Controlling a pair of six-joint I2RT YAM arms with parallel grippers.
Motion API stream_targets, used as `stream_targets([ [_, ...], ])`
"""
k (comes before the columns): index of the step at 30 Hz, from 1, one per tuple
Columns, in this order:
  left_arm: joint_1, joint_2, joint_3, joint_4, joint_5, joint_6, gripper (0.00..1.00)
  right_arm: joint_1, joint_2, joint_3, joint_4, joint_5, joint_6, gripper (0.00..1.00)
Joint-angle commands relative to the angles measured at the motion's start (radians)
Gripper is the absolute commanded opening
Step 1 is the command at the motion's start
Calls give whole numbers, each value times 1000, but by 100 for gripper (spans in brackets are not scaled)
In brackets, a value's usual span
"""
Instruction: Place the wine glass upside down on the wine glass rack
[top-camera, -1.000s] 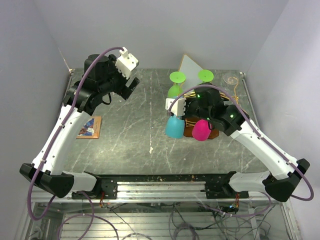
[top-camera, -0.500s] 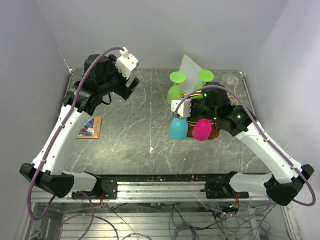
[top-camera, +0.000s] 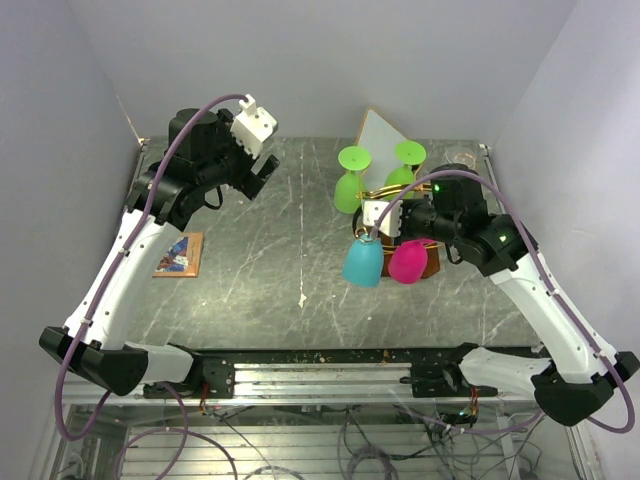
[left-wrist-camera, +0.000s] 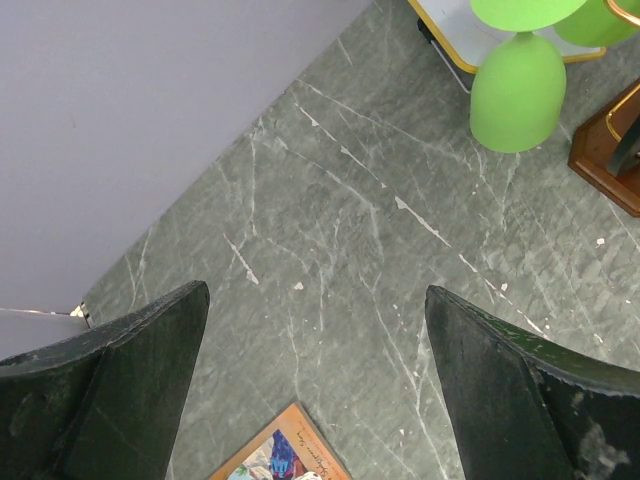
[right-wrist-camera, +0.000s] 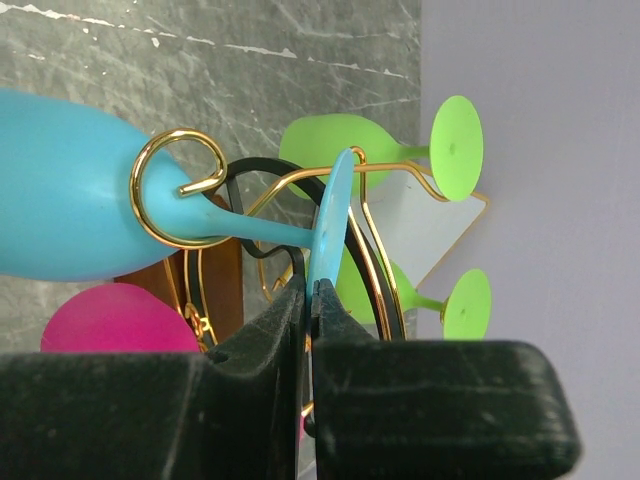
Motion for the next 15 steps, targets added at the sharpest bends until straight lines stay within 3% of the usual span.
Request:
stream_targets([
  [1, -1, -10, 28, 5, 18, -4, 100, -36, -36, 2, -24, -43, -20, 0],
  [15, -1, -47, -8, 17, 13, 5, 100, -72, -41, -2, -52, -199, -14, 0],
])
